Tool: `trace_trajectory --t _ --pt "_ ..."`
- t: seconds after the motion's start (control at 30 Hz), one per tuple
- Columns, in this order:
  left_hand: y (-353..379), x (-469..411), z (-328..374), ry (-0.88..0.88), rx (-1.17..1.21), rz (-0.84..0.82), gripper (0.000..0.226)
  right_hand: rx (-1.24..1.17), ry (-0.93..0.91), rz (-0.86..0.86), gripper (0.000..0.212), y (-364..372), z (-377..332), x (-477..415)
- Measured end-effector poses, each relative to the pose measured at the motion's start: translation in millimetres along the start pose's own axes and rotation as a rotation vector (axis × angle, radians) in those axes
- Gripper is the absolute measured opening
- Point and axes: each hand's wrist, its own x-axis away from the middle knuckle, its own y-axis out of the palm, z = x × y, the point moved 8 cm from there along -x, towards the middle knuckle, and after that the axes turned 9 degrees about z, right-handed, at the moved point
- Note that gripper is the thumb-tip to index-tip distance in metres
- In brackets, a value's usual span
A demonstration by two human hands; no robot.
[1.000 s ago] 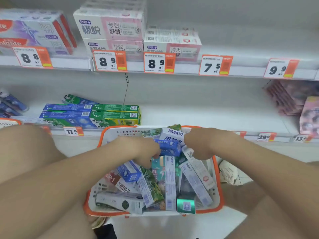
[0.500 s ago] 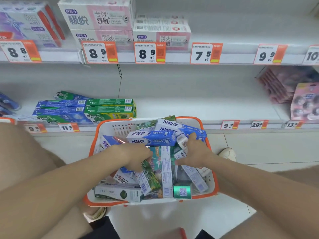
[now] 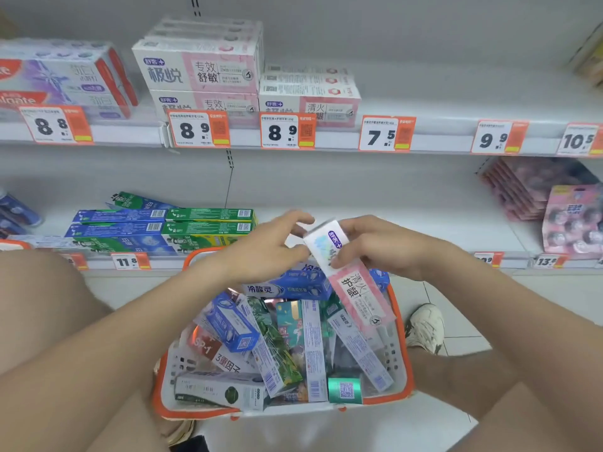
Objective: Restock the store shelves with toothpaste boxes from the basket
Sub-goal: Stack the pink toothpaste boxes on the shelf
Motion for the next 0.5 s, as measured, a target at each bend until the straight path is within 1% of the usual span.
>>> trace_trajectory --t 0.03,0.07,0.13,0.23,0.27,0.37,0.43,0.5 --pt "-6 0 9 -0.041 0.228 0.002 0.041 -0.082 -0.021 -0.011 0.04 1 -14 1" --pt "-12 0 19 -0.063 0.394 0.001 0.035 -0.146 -0.037 -0.003 0.042 0 -25 1" --pt "-24 1 31 -0.063 0.544 0.03 0.026 -0.254 -0.064 0.027 0.043 -2 -42 -2" --pt "-37 -1 36 -0.093 0.667 0.107 0.03 -0.301 -0.086 0.093 0.036 -5 -57 -6" --pt "-40 -1 37 -0.105 0.681 0.124 0.031 -0.289 -0.089 0.107 0.034 -4 -61 -5" --pt "-52 -4 40 -0.113 0.651 0.209 0.021 -0.21 -0.152 0.143 0.037 -7 -75 -7" --pt "-63 -7 45 -0.092 0.706 0.3 0.019 -0.051 -0.195 0.21 0.039 -16 -86 -4" --pt "-78 -11 46 -0.06 0.82 0.433 0.017 0.15 -0.237 0.29 0.042 -28 -97 1"
